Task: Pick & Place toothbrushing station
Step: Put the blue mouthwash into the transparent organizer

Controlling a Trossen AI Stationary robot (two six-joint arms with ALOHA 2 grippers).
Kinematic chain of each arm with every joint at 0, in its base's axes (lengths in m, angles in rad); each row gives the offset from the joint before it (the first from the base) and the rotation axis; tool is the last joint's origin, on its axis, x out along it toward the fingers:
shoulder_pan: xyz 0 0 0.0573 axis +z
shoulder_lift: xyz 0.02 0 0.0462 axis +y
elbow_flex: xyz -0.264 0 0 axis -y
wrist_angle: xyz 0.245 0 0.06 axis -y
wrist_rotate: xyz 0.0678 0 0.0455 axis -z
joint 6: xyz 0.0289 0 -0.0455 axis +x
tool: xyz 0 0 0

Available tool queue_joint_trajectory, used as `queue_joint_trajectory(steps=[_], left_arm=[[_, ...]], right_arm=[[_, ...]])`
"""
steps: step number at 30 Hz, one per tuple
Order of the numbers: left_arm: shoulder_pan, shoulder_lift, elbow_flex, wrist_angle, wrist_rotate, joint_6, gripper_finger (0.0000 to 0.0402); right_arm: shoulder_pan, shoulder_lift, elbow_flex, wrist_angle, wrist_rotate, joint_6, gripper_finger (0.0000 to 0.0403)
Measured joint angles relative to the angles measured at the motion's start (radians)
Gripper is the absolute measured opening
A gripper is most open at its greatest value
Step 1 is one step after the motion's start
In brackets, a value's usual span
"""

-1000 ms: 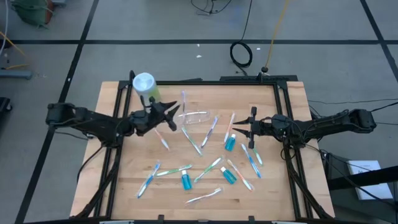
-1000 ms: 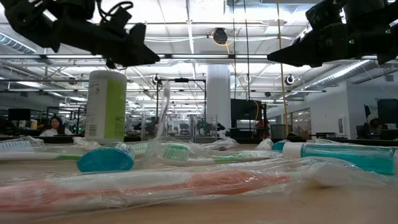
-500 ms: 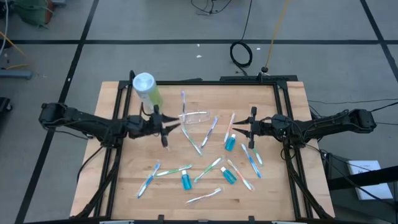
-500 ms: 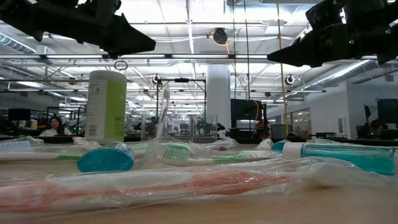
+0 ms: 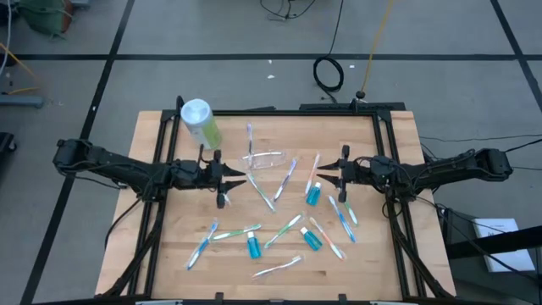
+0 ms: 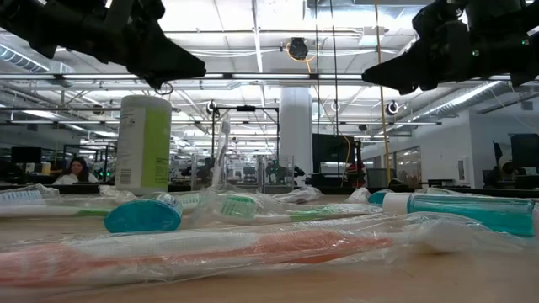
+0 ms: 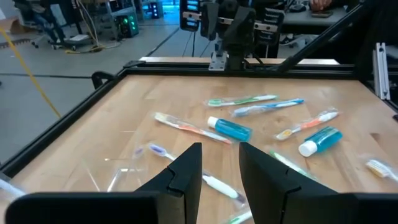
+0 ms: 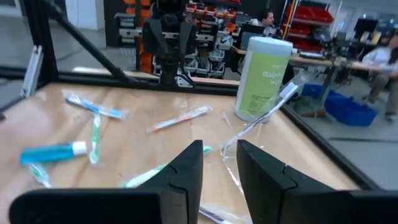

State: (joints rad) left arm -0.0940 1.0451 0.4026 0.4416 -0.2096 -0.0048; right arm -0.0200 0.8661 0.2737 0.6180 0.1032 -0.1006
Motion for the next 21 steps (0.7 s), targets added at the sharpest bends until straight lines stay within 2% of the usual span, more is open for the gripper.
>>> queue_joint_trajectory(steps=[5,10,18,21], left_arm=[[0.000,0.000,0.000,-0.003,0.000,0.002,0.0113],[0.000,0.000,0.000,-0.006,0.000,0.002,0.0113],[0.000,0.000,0.000,-0.028,0.000,0.019,0.0113],[0.000,0.000,0.000,-0.046,0.000,0.027,0.0113]], right_arm=[[0.000,0.000,0.000,0.039,0.000,0.051,0.0089],[0.000,0.000,0.000,0.088,0.001,-0.034,0.0089],[0.002,0.000,0.000,0.091,0.000,0.003,0.0089],[0.002,0.000,0.000,0.098,0.000,-0.045,0.0089]])
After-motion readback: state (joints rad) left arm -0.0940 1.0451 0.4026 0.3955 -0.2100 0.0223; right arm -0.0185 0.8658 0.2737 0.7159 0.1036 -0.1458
